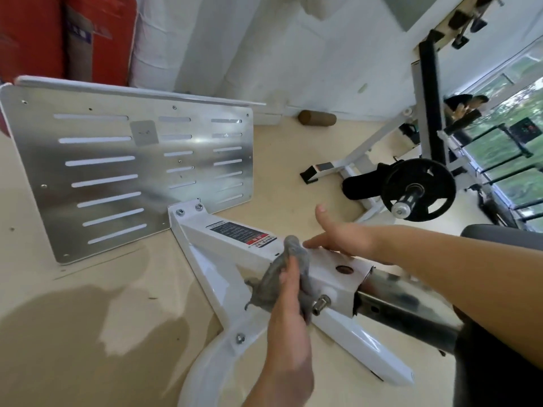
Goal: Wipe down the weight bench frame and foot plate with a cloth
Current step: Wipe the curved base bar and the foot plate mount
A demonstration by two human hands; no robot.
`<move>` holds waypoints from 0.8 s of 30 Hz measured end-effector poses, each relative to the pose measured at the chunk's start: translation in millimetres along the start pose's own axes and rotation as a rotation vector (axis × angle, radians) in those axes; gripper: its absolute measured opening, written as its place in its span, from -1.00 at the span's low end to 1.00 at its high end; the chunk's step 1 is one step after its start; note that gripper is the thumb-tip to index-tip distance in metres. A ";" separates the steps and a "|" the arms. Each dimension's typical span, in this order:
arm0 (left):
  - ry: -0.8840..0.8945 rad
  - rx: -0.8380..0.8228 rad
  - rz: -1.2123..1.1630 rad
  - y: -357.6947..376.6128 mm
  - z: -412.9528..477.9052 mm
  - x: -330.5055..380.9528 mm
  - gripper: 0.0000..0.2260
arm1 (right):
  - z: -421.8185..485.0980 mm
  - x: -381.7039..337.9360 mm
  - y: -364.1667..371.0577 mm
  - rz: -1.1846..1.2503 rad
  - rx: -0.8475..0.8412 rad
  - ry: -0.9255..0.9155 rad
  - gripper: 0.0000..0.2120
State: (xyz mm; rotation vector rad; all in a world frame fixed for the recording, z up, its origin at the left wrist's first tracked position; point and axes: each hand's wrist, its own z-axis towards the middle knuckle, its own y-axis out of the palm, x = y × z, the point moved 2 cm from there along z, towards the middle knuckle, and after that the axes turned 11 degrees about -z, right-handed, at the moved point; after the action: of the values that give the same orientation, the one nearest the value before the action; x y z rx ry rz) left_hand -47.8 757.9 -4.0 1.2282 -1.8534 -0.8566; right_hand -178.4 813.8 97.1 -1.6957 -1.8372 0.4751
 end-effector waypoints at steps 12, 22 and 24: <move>0.121 -0.155 0.107 -25.9 16.4 -8.6 -0.54 | 2.0 -6.5 17.4 -0.169 -0.016 0.078 -0.06; 0.249 -0.193 0.248 -17.4 -1.7 -21.9 -0.72 | 6.6 -14.8 17.7 -0.051 0.138 0.012 -0.17; 0.345 -0.201 0.308 -35.6 8.9 -15.5 -0.67 | 4.4 -19.0 21.1 -0.087 0.150 0.023 -0.16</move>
State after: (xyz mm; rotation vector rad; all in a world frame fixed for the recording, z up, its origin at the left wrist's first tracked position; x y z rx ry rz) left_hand -35.4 762.3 -41.6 0.8734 -1.5801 -0.6006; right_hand -164.5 798.3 77.2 -1.5099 -1.8029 0.5408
